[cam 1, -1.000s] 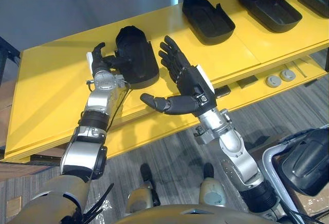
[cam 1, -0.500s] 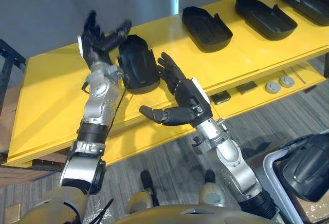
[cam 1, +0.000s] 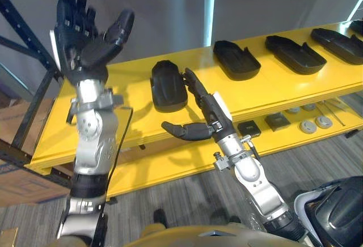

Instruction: Walk over and take three plastic housings, then place them on the shelf

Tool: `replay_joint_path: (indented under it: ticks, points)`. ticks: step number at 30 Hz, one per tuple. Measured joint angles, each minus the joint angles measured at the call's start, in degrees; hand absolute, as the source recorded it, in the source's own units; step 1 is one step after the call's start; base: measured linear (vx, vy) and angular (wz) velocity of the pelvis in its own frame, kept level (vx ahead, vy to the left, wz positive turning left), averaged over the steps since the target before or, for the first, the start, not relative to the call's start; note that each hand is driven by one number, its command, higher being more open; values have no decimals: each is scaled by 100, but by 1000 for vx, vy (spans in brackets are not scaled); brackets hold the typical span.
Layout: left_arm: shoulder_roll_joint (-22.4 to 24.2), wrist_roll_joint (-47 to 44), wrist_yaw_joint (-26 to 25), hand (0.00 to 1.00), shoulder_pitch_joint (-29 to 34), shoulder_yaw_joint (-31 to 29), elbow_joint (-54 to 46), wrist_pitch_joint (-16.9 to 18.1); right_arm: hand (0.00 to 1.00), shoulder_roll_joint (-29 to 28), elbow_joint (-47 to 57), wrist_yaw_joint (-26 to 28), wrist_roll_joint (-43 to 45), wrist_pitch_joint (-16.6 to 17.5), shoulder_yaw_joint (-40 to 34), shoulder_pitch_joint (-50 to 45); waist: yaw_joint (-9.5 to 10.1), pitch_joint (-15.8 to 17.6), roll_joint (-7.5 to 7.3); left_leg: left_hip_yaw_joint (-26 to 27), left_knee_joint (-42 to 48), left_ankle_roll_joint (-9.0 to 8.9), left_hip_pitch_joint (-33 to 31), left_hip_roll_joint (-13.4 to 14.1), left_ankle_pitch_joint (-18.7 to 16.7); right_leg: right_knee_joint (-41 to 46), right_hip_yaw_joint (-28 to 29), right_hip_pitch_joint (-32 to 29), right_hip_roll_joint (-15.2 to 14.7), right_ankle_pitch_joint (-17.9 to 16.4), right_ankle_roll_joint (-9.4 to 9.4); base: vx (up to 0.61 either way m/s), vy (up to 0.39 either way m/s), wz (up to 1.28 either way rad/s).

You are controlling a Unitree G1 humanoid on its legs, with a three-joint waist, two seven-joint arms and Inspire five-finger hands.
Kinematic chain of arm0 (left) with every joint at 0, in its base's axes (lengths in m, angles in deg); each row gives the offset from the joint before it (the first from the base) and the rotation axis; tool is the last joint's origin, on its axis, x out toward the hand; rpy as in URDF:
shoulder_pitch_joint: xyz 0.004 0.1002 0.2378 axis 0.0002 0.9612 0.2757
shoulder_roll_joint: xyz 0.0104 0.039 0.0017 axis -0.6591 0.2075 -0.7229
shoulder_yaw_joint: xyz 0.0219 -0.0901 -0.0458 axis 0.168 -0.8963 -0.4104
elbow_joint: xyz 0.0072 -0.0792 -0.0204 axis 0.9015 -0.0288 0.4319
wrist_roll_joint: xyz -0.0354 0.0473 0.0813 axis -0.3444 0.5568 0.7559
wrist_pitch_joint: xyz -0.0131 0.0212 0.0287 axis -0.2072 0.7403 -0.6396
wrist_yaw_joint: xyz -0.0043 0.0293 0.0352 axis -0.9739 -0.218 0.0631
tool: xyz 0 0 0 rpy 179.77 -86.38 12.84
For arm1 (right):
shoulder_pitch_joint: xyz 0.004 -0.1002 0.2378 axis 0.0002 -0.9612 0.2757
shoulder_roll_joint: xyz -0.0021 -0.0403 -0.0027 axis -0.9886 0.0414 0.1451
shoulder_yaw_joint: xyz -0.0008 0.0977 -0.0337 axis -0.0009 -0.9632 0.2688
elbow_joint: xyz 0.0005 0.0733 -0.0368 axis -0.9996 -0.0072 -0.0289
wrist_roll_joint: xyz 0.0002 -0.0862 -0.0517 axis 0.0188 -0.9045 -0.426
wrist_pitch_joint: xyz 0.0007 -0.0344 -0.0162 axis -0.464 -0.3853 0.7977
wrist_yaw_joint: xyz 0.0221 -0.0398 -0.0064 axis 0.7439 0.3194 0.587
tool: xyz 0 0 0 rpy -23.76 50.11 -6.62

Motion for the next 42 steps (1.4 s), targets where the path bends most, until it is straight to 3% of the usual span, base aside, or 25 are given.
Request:
replay_joint_path:
  ticks: [1,5,7,11,24,35,42]
  points:
    - [107,140,153,100,554,-115,-208,1,100,11,-5,-69,-131,20,-109,-128,25,-32,-103,-104,-155,8,-26,-70,106,20,-60,-14,-10,10,9,32,22,55]
    - [553,199,353,100,1689,-464,-312,2,100,85,-150,-195,-465,25,-438,-151,270,-29,-152,-350,-158,14,-9,-137,116,320,-181,-10,-75,-4,13,24,22,40]
    - [713,467,400,100,2039,-585,-312,4,100,134,-275,-316,-637,59,-609,-25,414,-29,-123,-441,-158,-1,-21,-120,133,398,-287,-9,-70,-94,11,3,-19,25]
    - [866,539,749,100,2398,-501,-313,15,100,354,-624,-576,-1022,37,-854,161,525,37,57,-577,-159,-8,-142,-123,183,398,-420,-31,-61,-105,7,-23,-2,14]
    - [1047,244,844,100,2650,-24,-244,145,100,515,-1298,-1301,-1555,-308,-1122,921,555,487,96,-846,-152,-21,-418,-110,311,541,-636,-153,-19,-130,-19,-8,-7,10]
    - [1062,69,765,100,2419,173,-244,397,100,514,-1927,-1556,-1589,-328,-1207,1774,693,1144,180,-995,-131,-5,-610,-118,416,1294,-677,-570,-148,-477,-34,-38,-25,6]
    - [1072,68,710,100,2401,271,-245,398,100,503,-2220,-1844,-1852,-352,-1171,2003,706,1224,231,-1051,-130,3,-614,-173,422,1566,-692,-656,-256,-630,-19,-21,-34,5]
